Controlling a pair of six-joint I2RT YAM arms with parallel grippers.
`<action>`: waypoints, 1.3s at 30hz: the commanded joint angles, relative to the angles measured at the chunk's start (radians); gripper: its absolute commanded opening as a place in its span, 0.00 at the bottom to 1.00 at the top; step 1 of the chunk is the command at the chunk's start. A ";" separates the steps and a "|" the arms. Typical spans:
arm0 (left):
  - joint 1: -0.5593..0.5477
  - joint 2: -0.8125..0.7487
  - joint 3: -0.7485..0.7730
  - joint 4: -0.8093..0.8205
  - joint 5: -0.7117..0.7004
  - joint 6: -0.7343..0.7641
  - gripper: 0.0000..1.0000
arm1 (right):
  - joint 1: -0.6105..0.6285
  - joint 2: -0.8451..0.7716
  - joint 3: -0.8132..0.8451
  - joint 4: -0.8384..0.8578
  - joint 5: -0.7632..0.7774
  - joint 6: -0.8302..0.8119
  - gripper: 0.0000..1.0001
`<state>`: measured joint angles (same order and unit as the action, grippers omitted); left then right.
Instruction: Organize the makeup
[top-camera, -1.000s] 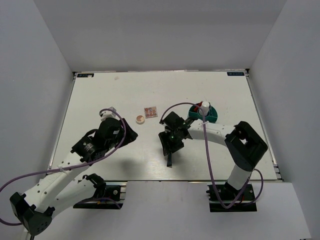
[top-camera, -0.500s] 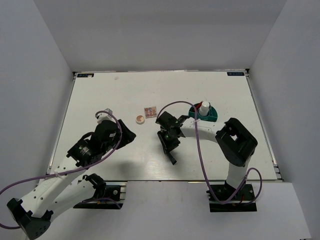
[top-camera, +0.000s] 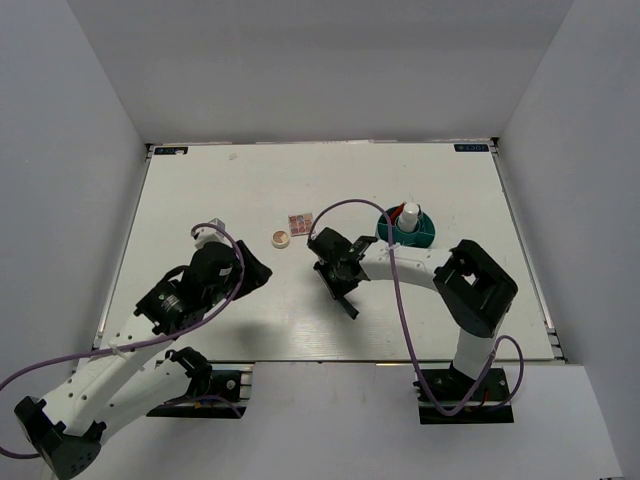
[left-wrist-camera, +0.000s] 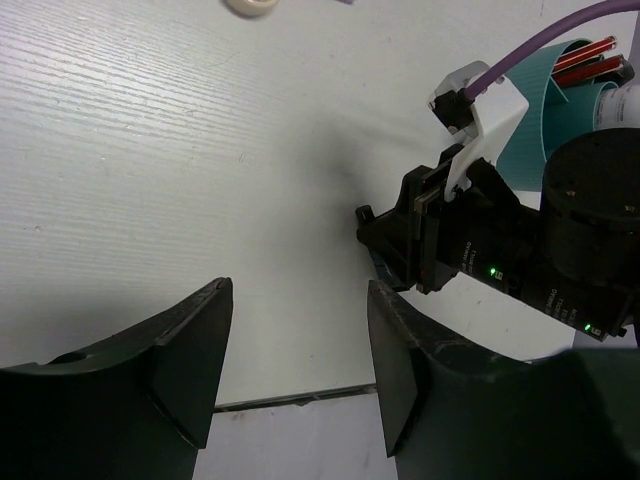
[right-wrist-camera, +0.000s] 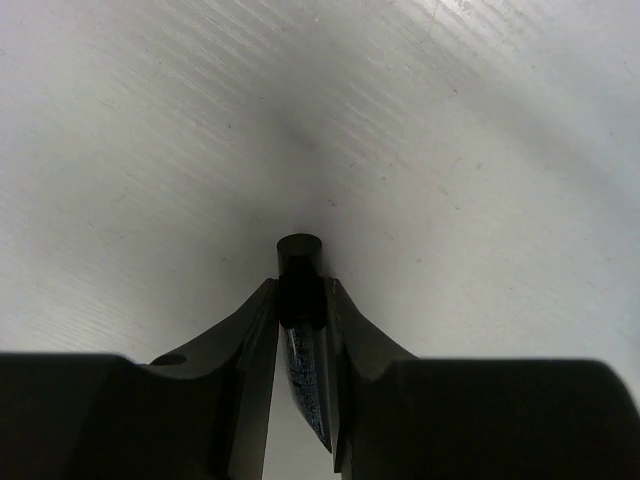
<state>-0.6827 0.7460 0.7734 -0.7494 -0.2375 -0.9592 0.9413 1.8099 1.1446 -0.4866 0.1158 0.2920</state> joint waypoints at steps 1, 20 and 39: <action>0.000 -0.022 -0.017 0.025 -0.009 -0.001 0.66 | -0.002 0.005 -0.057 0.022 0.128 -0.079 0.10; 0.000 0.062 -0.022 0.160 0.050 0.070 0.66 | -0.124 -0.400 -0.043 0.134 -0.077 -0.346 0.00; 0.000 0.079 -0.045 0.234 0.064 0.105 0.66 | -0.393 -0.940 -0.417 0.378 -0.309 -0.576 0.00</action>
<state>-0.6827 0.8211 0.7265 -0.5377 -0.1864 -0.8787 0.5896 0.9150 0.7605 -0.1799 -0.1528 -0.2489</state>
